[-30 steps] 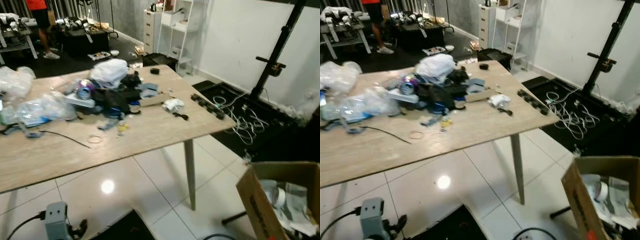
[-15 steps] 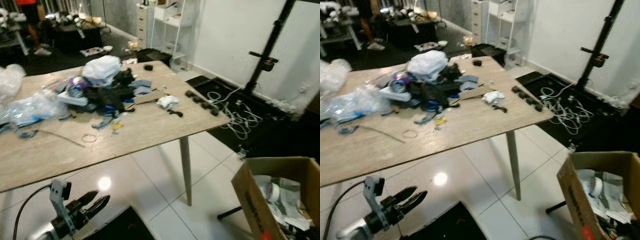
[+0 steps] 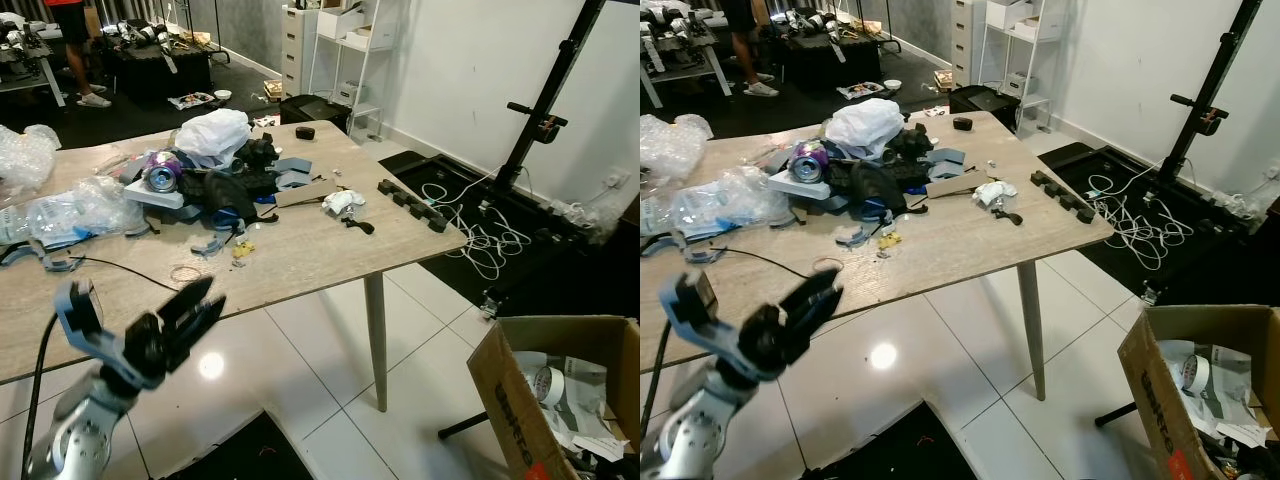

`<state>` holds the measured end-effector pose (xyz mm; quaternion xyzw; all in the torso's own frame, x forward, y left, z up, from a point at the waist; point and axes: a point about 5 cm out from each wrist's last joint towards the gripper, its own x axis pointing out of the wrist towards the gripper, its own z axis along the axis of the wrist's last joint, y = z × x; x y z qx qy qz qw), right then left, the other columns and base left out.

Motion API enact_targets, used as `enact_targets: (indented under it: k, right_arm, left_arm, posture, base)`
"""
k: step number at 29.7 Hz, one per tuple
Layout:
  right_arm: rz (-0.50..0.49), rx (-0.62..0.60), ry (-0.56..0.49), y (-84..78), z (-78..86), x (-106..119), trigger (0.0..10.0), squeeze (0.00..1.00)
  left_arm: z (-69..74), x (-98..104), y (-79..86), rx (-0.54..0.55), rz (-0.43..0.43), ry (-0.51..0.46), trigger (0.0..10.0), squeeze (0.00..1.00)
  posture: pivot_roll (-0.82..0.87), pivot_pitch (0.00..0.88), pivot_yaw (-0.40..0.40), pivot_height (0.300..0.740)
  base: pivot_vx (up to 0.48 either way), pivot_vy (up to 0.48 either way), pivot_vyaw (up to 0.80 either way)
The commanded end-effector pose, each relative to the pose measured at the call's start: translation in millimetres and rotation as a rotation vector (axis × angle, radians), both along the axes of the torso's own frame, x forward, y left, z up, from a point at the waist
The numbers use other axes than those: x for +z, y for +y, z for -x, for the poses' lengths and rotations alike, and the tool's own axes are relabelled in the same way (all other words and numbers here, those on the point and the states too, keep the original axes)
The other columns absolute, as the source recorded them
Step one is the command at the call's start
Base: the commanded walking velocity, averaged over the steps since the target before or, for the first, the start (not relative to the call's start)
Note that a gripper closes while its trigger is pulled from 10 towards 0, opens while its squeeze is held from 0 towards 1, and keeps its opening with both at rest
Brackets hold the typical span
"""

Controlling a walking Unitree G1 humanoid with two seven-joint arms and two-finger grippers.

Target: Picking trash to rubbish bin

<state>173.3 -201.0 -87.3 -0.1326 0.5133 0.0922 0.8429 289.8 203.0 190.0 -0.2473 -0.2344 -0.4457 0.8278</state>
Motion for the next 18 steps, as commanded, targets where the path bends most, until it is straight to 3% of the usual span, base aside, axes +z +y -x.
enact_targets:
  k: [1, 4, 8, 11, 18]
  right_arm:
    - [0.003, -0.007, 0.029, -2.0, 5.9, -2.5, 10.0, 0.0]
    - [0.0, -0.002, 0.021, 5.4, 1.2, -1.7, 10.0, 0.0]
    - [-0.006, 0.004, 0.016, 13.5, -1.5, -1.8, 10.0, 0.0]
    - [-0.014, 0.013, 0.013, 25.1, -2.8, -2.6, 10.0, 0.0]
    - [-0.02, 0.02, 0.017, 34.0, -1.3, -4.1, 10.0, 0.0]
  left_arm:
    - [-3.2, -4.0, 2.7, 0.074, 0.002, 0.039, 10.0, 0.0]
    - [-14.0, -2.9, 6.9, 0.2, -0.005, 0.102, 10.0, 0.0]
    - [-19.4, -7.2, 9.4, 0.268, -0.028, 0.14, 10.0, 0.0]
    - [-26.3, -16.8, 10.8, 0.365, -0.106, 0.19, 10.0, 0.0]
    - [-26.5, -14.7, 10.1, 0.378, -0.094, 0.18, 10.0, 0.0]
  posture:
    - [-0.04, 0.138, -0.004, 0.74]
    - [-0.05, 0.136, -0.004, 0.74]
    - [-0.05, 0.134, -0.004, 0.74]
    - [-0.05, 0.134, -0.004, 0.74]
    - [-0.05, 0.136, -0.008, 0.74]
  base:
    - [0.0, 0.0, 0.0]
    - [0.0, 0.0, 0.0]
    - [0.0, 0.0, 0.0]
    - [0.0, 0.0, 0.0]
    - [0.218, 0.0, 0.0]
